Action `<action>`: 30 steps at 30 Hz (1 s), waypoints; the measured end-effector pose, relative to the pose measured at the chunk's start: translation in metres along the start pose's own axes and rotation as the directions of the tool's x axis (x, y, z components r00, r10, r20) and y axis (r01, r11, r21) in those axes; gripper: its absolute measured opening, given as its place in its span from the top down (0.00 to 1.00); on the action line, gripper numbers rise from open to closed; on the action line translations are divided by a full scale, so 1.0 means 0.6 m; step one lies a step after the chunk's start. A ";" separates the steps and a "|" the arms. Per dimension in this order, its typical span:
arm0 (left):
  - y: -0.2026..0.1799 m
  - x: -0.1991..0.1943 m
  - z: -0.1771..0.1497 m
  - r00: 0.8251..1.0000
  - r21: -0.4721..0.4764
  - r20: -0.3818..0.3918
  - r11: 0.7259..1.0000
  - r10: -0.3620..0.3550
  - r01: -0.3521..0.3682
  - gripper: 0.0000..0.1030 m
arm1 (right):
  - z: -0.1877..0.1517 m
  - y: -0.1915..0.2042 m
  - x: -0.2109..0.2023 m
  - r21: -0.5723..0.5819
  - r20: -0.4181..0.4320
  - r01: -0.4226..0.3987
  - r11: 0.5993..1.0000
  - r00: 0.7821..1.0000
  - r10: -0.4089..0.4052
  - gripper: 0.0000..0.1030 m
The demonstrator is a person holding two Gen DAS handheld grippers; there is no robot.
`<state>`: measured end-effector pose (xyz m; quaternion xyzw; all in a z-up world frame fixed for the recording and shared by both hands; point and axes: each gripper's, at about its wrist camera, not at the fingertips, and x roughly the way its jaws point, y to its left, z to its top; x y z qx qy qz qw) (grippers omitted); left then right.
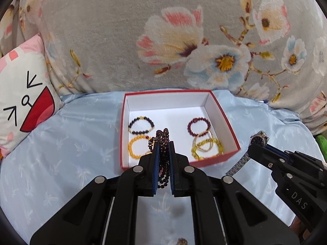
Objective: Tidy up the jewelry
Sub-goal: 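Carry the watch and garnet strand into the red box and open both tools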
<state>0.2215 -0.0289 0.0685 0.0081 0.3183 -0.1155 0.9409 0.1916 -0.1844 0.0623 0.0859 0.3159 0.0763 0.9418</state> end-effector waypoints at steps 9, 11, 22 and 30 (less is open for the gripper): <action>0.005 0.065 0.042 1.000 0.008 0.005 1.000 0.026 -0.026 0.92 | 0.057 -0.015 0.069 0.022 -0.001 -0.006 1.000 1.000 0.006 0.91; 0.009 0.082 0.048 1.000 0.002 0.001 1.000 0.031 -0.031 0.92 | 0.063 -0.015 0.086 0.014 -0.005 -0.002 1.000 1.000 0.002 0.91; 0.019 0.162 0.061 0.998 -0.012 -0.029 0.999 0.051 -0.051 0.92 | 0.070 -0.019 0.168 -0.012 -0.045 0.018 1.000 0.999 -0.019 0.91; 0.021 0.210 0.055 0.996 -0.008 -0.057 0.998 0.064 -0.065 0.92 | 0.068 -0.025 0.216 -0.019 -0.076 0.032 0.999 0.997 -0.034 0.91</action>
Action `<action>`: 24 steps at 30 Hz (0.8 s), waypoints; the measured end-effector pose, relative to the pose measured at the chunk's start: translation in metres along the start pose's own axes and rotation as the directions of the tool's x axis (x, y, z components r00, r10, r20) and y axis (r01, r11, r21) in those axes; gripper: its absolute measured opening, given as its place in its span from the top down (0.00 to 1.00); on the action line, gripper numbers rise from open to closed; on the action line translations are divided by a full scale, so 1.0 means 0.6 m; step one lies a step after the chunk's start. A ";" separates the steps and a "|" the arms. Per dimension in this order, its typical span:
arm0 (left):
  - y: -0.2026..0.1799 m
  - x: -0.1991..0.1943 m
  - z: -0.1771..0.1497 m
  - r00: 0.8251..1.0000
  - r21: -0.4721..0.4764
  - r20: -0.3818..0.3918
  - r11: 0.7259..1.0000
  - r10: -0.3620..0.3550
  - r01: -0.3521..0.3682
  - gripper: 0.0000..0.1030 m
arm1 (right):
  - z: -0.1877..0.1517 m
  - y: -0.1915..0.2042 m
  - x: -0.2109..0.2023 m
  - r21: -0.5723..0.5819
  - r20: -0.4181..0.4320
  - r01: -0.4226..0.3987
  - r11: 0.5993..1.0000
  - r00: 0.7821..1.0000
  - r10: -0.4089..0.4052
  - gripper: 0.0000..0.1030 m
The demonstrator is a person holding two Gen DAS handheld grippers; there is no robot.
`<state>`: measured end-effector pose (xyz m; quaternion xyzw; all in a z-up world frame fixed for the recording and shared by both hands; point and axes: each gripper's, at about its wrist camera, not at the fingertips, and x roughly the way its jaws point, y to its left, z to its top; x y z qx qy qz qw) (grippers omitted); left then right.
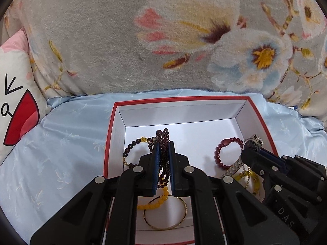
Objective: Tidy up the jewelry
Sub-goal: 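Carry the watch and garnet strand into the red box and open both tools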
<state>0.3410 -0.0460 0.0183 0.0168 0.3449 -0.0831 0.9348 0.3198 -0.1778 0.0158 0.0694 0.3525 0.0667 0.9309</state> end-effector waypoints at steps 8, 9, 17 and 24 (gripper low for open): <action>-0.002 0.025 -0.004 1.000 0.001 -0.018 1.000 0.001 -0.001 0.92 | -0.001 -0.005 0.019 0.000 -0.018 0.014 1.000 1.000 -0.014 0.91; -0.003 0.026 -0.005 1.000 0.002 -0.018 1.000 -0.001 0.001 0.92 | -0.001 -0.005 0.020 -0.002 -0.018 0.016 1.000 1.000 -0.016 0.91; -0.005 0.037 -0.006 1.000 0.000 -0.026 1.000 0.001 -0.001 0.92 | 0.001 -0.003 0.025 0.002 -0.017 0.015 1.000 1.000 -0.015 0.91; -0.002 0.042 0.007 1.000 -0.009 -0.022 1.000 -0.003 0.003 0.92 | 0.008 -0.005 0.032 -0.002 -0.017 0.023 1.000 1.000 -0.023 0.91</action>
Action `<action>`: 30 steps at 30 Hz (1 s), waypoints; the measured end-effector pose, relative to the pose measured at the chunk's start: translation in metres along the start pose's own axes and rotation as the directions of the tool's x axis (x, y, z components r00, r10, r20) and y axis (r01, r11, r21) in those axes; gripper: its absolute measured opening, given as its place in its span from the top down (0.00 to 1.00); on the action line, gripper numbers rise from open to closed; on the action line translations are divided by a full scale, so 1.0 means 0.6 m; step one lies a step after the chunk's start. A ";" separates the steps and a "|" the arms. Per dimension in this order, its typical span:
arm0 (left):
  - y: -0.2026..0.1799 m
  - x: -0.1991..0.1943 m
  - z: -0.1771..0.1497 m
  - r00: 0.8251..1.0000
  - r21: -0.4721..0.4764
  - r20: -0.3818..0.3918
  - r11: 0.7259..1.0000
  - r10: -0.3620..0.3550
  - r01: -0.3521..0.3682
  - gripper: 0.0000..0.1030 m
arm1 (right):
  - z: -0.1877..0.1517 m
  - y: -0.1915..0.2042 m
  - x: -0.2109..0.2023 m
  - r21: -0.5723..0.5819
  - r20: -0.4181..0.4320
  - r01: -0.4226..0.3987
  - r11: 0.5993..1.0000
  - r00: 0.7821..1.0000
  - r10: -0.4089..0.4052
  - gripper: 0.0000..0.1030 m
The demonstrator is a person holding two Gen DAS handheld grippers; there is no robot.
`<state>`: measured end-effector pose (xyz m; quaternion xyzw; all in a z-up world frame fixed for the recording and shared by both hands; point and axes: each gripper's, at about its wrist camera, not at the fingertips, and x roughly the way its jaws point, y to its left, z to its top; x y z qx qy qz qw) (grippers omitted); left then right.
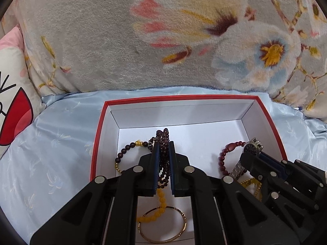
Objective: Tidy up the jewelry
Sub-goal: 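Carry the watch and garnet strand into the red box and open both tools, then withdraw both open tools from the red box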
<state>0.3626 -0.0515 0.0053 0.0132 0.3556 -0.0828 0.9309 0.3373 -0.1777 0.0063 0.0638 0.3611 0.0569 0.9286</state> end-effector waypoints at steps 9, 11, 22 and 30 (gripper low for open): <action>0.001 -0.006 0.000 1.000 -0.001 0.020 1.000 0.024 -0.024 0.67 | -0.001 -0.001 -0.021 -0.021 0.057 0.062 0.998 0.997 -0.061 0.59; 0.001 -0.013 -0.001 0.999 0.004 0.022 1.000 0.028 -0.028 0.66 | -0.003 -0.003 -0.028 -0.015 0.060 0.057 0.998 0.997 -0.056 0.59; -0.003 -0.089 -0.028 0.999 0.009 0.044 1.000 0.015 -0.015 0.66 | -0.046 0.007 -0.104 -0.013 0.081 0.050 0.999 0.996 -0.048 0.54; -0.010 -0.142 -0.059 0.999 0.016 0.051 1.000 0.012 -0.013 0.64 | -0.080 0.021 -0.160 -0.019 0.086 0.056 0.998 0.995 -0.054 0.52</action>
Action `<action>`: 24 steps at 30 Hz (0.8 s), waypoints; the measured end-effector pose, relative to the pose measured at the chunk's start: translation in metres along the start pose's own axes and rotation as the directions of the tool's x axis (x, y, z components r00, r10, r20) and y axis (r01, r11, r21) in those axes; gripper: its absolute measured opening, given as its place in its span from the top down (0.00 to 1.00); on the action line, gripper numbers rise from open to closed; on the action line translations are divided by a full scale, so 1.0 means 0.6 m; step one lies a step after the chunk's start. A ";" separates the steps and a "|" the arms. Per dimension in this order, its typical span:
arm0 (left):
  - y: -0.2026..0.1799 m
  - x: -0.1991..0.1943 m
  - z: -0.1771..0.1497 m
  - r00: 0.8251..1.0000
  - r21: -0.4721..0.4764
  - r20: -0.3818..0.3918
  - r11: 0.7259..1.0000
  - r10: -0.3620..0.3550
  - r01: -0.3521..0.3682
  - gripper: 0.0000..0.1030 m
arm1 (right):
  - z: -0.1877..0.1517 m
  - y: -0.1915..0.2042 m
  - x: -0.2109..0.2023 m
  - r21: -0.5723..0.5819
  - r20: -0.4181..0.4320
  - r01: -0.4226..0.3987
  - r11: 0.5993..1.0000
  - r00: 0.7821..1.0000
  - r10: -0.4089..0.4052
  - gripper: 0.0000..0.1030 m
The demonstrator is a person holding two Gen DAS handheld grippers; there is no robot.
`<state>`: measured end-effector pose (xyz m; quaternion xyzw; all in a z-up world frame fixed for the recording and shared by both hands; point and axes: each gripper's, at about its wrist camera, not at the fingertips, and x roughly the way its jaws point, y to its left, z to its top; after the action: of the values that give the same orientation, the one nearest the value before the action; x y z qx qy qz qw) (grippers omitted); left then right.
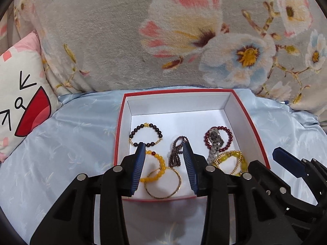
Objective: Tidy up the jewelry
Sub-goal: 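Withdraw both open tools from the red box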
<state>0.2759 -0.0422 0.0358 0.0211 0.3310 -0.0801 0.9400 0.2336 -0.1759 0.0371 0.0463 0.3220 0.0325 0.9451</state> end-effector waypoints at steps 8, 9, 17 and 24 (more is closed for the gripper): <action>-0.012 -0.044 -0.031 1.000 0.016 0.001 1.000 0.000 0.000 0.52 | -0.030 -0.004 -0.050 0.015 -0.003 0.005 1.000 1.000 -0.005 0.52; -0.013 -0.050 -0.036 1.000 0.017 0.001 1.000 -0.002 0.002 0.52 | -0.034 -0.004 -0.056 0.013 -0.005 0.005 1.000 1.000 -0.005 0.52; -0.014 -0.083 -0.069 1.000 0.003 -0.016 1.000 -0.009 0.009 0.52 | -0.069 -0.006 -0.098 0.011 -0.011 0.016 1.000 1.000 -0.016 0.51; -0.011 -0.106 -0.082 1.000 0.001 -0.017 1.000 -0.005 0.005 0.52 | -0.085 -0.001 -0.126 0.015 -0.006 0.010 1.000 1.000 -0.010 0.51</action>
<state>0.1955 -0.0355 0.0372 0.0214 0.3391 -0.0825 0.9369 0.1428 -0.1797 0.0427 0.0519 0.3252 0.0255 0.9439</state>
